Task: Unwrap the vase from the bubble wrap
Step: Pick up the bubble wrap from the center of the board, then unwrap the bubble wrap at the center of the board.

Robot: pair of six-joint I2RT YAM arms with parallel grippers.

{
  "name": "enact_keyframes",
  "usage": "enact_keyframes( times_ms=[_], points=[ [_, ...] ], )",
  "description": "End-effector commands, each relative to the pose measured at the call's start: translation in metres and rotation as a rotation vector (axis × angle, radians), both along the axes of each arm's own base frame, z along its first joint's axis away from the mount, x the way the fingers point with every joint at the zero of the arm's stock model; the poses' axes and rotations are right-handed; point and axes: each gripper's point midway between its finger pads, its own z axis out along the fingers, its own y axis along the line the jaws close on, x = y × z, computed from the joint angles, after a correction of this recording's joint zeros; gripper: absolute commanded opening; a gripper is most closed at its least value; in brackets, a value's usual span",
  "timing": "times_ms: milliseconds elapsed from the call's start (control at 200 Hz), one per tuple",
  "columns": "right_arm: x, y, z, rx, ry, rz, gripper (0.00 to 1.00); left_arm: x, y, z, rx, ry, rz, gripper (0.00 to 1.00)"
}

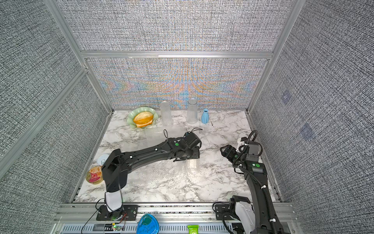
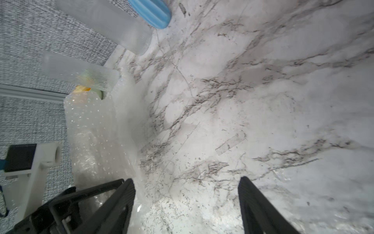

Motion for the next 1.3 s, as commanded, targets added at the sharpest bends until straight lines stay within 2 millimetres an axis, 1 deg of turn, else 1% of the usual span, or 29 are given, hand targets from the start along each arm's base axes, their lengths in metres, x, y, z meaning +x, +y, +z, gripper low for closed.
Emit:
enact_keyframes(
  times_ms=[0, 80, 170, 245, 265, 285, 315, 410, 430, 495, 590, 675, 720, 760, 840, 936, 1081, 1221, 1291],
  points=[
    [0.005, 0.027, 0.032, 0.071, -0.119, 0.100, 0.76, -0.002, -0.019, 0.035, -0.201, -0.074, -0.140, 0.41],
    [0.007, 0.051, 0.051, 0.131, -0.186, 0.183, 0.76, -0.007, -0.015, 0.046, -0.295, -0.093, -0.188, 0.41],
    [0.011, 0.069, 0.067, 0.213, -0.249, 0.249, 0.76, -0.014, -0.009, 0.062, -0.410, -0.121, -0.240, 0.40],
    [0.014, 0.078, 0.074, 0.279, -0.282, 0.289, 0.76, -0.020, -0.003, 0.073, -0.504, -0.156, -0.278, 0.39],
    [0.015, 0.081, 0.076, 0.294, -0.292, 0.301, 0.76, -0.021, -0.003, 0.080, -0.539, -0.174, -0.293, 0.39],
    [0.016, 0.084, 0.077, 0.309, -0.298, 0.311, 0.76, -0.024, -0.001, 0.080, -0.555, -0.178, -0.304, 0.39],
    [0.017, 0.089, 0.081, 0.329, -0.312, 0.333, 0.76, -0.025, 0.001, 0.087, -0.598, -0.208, -0.316, 0.39],
    [0.018, 0.104, 0.094, 0.370, -0.376, 0.402, 0.77, -0.031, 0.009, 0.098, -0.702, -0.270, -0.345, 0.39],
    [0.018, 0.106, 0.094, 0.376, -0.382, 0.412, 0.77, -0.031, 0.011, 0.102, -0.725, -0.281, -0.350, 0.39],
    [0.017, 0.116, 0.101, 0.399, -0.429, 0.469, 0.77, -0.034, 0.015, 0.109, -0.773, -0.283, -0.367, 0.39],
    [0.015, 0.124, 0.108, 0.401, -0.477, 0.506, 0.78, -0.034, 0.015, 0.115, -0.780, -0.280, -0.389, 0.39],
    [0.010, 0.129, 0.108, 0.390, -0.515, 0.542, 0.78, -0.037, 0.013, 0.123, -0.819, -0.278, -0.415, 0.39],
    [0.009, 0.129, 0.109, 0.384, -0.541, 0.553, 0.78, -0.037, 0.013, 0.128, -0.843, -0.282, -0.425, 0.39],
    [0.008, 0.129, 0.106, 0.384, -0.557, 0.553, 0.79, -0.038, 0.012, 0.132, -0.858, -0.288, -0.434, 0.39],
    [0.003, 0.129, 0.114, 0.410, -0.636, 0.564, 0.80, -0.040, 0.010, 0.138, -0.875, -0.295, -0.456, 0.39],
    [-0.002, 0.133, 0.118, 0.430, -0.678, 0.607, 0.80, -0.042, 0.009, 0.145, -0.894, -0.301, -0.478, 0.39],
    [-0.008, 0.138, 0.132, 0.474, -0.744, 0.666, 0.81, -0.043, 0.008, 0.146, -0.901, -0.303, -0.496, 0.39],
    [-0.009, 0.146, 0.138, 0.483, -0.773, 0.707, 0.81, -0.045, 0.008, 0.147, -0.911, -0.299, -0.508, 0.39],
    [-0.013, 0.152, 0.140, 0.490, -0.781, 0.740, 0.81, -0.046, 0.008, 0.149, -0.919, -0.305, -0.513, 0.39]
  ],
)
